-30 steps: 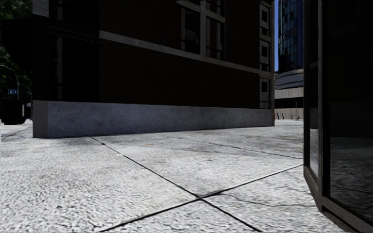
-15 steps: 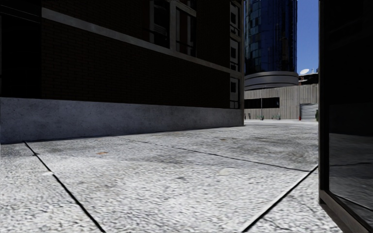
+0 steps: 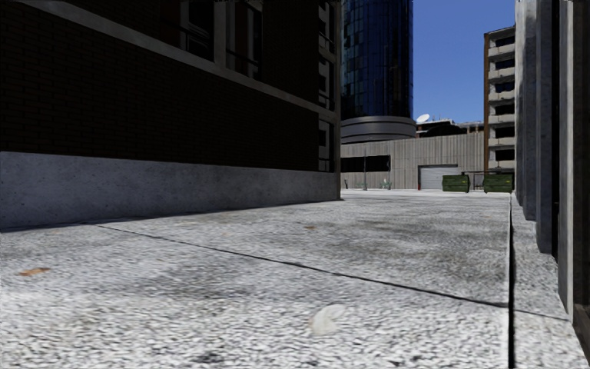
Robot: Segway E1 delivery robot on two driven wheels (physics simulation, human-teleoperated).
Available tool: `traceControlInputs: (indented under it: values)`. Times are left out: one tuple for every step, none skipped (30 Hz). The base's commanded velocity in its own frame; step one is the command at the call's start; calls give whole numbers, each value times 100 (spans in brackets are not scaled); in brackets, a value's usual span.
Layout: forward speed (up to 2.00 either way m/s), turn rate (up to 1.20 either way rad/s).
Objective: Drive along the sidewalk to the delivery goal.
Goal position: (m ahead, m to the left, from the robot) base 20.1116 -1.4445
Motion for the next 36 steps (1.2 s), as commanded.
traceControlInputs:
  values:
    - [200, -44]
    - [200, -44]
    - [200, -44]
    - [200, -44]
    - [200, -44]
    - [200, -44]
    - [200, -44]
    - [200, -44]
    - [200, -44]
    - [200, -44]
    - [200, -44]
    - [200, -44]
    - [200, -44]
    - [200, -44]
    - [200, -44]
    - [200, -44]
    - [200, -44]
    - [200, -44]
    - [200, -44]
    - [200, -44]
    - [200, -44]
    - [200, -44]
    - [200, -44]
    - [200, -32]
    - [200, -32]
    - [200, 0]
    - [200, 0]
    - [200, 0]
    - [200, 0]
    - [200, 0]
    - [200, 0]
    - [200, 0]
    - [200, 0]
    - [200, 0]
    - [200, 0]
    - [200, 0]
